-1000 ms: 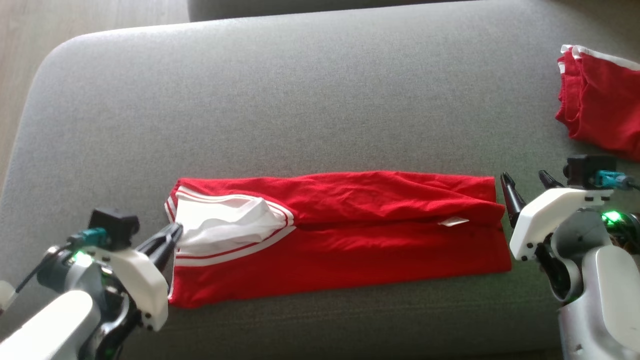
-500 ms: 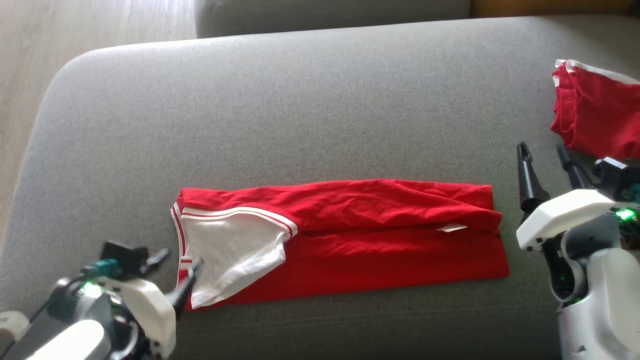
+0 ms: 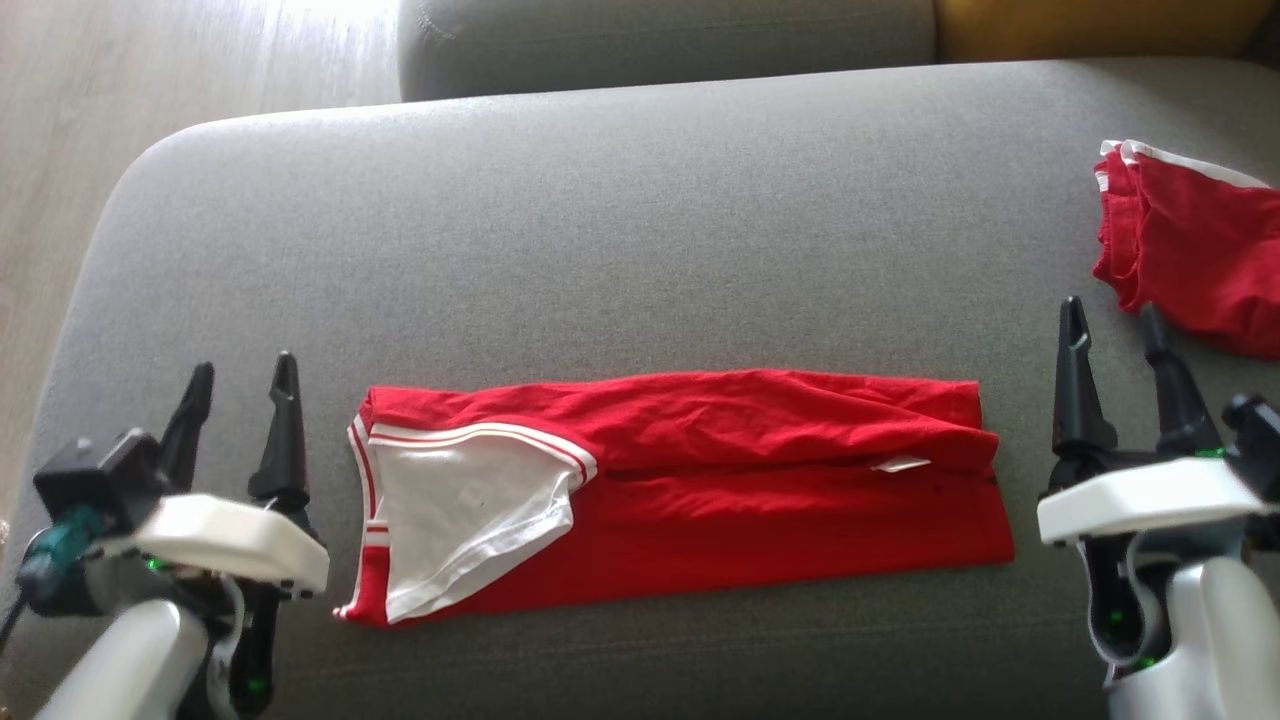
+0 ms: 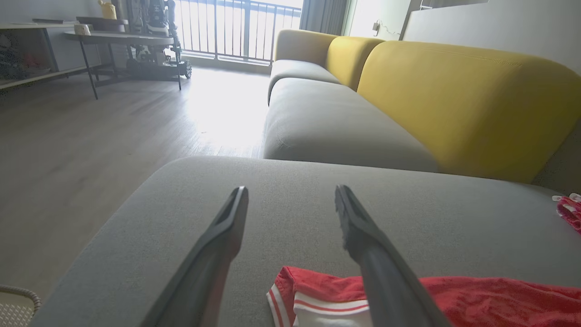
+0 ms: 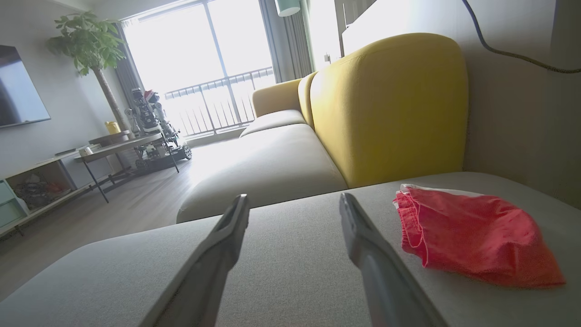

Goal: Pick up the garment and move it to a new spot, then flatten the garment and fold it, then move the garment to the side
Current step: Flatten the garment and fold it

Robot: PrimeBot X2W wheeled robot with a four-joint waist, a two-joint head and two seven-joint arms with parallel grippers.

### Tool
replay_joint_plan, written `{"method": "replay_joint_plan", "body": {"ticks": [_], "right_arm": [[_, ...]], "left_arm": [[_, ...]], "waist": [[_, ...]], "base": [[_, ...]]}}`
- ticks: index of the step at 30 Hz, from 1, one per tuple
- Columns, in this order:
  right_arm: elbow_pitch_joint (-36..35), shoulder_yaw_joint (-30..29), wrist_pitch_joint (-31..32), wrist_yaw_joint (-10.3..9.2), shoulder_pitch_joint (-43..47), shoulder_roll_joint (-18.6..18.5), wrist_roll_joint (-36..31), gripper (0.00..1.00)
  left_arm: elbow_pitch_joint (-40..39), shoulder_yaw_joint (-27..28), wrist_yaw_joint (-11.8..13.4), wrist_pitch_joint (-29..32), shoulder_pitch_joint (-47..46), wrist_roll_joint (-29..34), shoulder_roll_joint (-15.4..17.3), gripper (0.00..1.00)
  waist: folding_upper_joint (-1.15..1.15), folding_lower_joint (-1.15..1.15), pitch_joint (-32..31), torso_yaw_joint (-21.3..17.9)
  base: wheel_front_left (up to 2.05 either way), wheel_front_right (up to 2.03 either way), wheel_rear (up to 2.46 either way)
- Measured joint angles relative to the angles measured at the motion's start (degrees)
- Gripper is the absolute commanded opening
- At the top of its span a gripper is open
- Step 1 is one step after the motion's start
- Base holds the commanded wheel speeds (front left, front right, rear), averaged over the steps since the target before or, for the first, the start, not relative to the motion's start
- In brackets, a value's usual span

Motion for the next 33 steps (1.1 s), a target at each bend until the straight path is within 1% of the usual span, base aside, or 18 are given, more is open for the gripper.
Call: {"method": "replay_joint_plan", "body": {"ticks": [3, 5, 7, 12, 14, 16, 19, 22, 25, 28, 30, 33], "right_arm": [[-0.58, 0.34, -1.91, 0.00, 1.54, 0.01, -0.73, 1.00], [-0.98, 0.51, -2.82, 0.00, 2.70, 0.05, -1.33, 1.00], [-1.04, 0.37, -3.35, 0.00, 3.63, 0.08, -1.20, 1.00], [-0.46, 0.49, -3.67, 0.00, 5.73, 0.12, -1.74, 1.00], [-0.21, 0.54, -3.67, 0.00, 6.16, 0.22, -1.74, 1.00], [-0.31, 0.65, -3.81, 0.00, 6.53, 0.25, -1.74, 1.00], [-0.33, 1.20, -3.91, 0.00, 6.76, 0.32, -1.75, 1.00], [-0.38, 1.41, -3.91, 0.00, 6.76, 0.33, -1.75, 1.00], [-0.37, 1.52, -3.91, 0.00, 6.76, 0.33, -1.75, 1.00], [-0.09, 1.53, -3.91, 0.00, 6.76, 0.33, -1.74, 1.00], [1.80, 1.62, -3.92, 0.00, 6.74, 0.33, -1.58, 1.00], [7.59, 2.15, -3.92, 0.00, 6.73, 0.36, -0.01, 1.00]], "left_arm": [[-1.91, 5.09, 0.24, -0.04, 3.25, 7.00, -3.18, 1.00], [-2.38, 8.58, -0.29, -0.04, 5.73, 9.89, -6.05, 1.00], [-2.45, 10.93, -1.70, -0.04, 8.33, 12.76, -8.83, 1.00], [-2.02, 16.00, -6.54, -0.04, 12.50, 19.13, -15.85, 1.00], [-1.56, 17.49, -8.51, -0.04, 13.29, 21.56, -18.08, 1.00], [-0.83, 18.57, -9.93, -0.04, 13.82, 24.57, -19.80, 1.00], [-0.43, 21.39, -12.18, -0.04, 14.85, 26.37, -23.16, 1.00], [0.14, 23.15, -14.73, -0.04, 15.12, 28.52, -25.05, 1.00], [0.79, 24.84, -16.90, -0.04, 15.14, 30.25, -26.13, 1.00], [1.62, 25.92, -18.50, -0.04, 15.14, 31.48, -26.83, 1.00], [1.87, 26.93, -19.22, -0.04, 15.11, 32.08, -27.22, 1.00], [2.02, 27.28, -20.08, -0.04, 15.10, 32.93, -27.82, 1.00]], "waist": [[0.00, 0.00, 0.18, -0.03], [0.00, 0.00, 0.25, 0.07], [0.00, 0.00, 0.32, 0.19], [0.00, 0.00, 0.36, 0.73], [0.00, 0.00, 0.28, 0.88], [0.00, 0.00, 0.27, 0.89], [0.00, 0.00, 0.24, 0.77], [0.00, 0.00, 0.31, 0.80], [0.00, 0.00, 0.32, 0.79], [0.00, 0.00, 0.32, 0.81], [0.00, 0.00, 0.34, 0.83], [0.00, 0.00, 0.58, 0.91]], "base": [[0.00, 0.00, 0.00], [0.00, 0.00, 0.00], [0.00, 0.00, 0.00], [0.00, 0.00, 0.00], [0.00, 0.00, 0.00], [0.00, 0.00, 0.00], [0.00, 0.00, 0.00], [0.00, 0.00, 0.00], [0.00, 0.00, 0.00], [0.00, 0.00, 0.00], [0.00, 0.00, 0.00], [0.00, 0.00, 0.00]]}}
